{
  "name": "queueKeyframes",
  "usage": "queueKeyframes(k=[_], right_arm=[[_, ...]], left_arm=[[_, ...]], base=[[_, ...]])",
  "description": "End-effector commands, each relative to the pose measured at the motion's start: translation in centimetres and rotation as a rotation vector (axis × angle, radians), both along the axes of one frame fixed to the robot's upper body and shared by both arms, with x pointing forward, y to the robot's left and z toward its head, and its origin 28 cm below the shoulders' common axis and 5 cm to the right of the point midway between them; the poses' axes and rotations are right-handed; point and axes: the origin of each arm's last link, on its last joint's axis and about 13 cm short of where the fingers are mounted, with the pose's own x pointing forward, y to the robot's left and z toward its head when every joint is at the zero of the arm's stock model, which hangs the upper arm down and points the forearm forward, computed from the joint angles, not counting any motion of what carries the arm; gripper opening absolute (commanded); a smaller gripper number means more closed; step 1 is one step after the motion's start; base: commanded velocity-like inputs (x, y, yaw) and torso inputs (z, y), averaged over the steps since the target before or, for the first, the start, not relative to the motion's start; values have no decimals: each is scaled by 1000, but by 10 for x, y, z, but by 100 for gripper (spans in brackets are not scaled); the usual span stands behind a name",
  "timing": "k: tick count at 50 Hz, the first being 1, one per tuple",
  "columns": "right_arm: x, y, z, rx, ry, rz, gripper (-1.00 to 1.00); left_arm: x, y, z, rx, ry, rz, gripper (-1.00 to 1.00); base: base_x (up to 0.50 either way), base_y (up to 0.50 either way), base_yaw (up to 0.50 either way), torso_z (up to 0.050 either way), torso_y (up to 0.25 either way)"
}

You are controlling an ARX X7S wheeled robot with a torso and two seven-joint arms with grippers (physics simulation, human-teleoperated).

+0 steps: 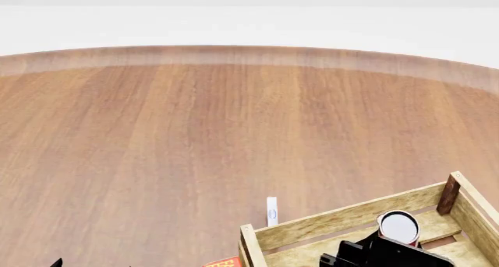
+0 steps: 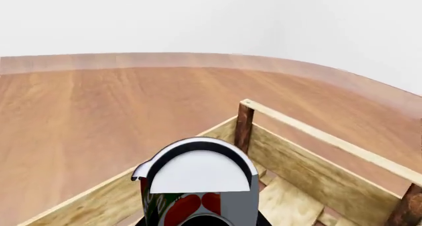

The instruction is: Pick up the tomato sauce, and put it in the wooden tray.

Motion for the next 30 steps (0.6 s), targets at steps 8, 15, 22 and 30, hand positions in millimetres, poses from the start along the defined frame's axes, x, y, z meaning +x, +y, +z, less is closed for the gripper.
queueKeyframes(k=[8, 15, 22, 30], right_arm=[[39, -5, -14, 10, 60, 3, -100], [41, -6, -12, 28, 96, 32, -100], [40, -7, -14, 76, 150, 45, -100], [39, -7, -16, 112, 171, 52, -100]], left_arm=[[2, -1, 2, -43, -31, 4, 100], [2, -1, 2, -41, -29, 4, 100], [2, -1, 2, -40, -29, 3, 100], [3, -1, 1, -39, -29, 3, 100]], base=[[0, 0, 0, 0, 0], [0, 0, 0, 0, 0], [0, 0, 0, 0, 0], [0, 0, 0, 0, 1]])
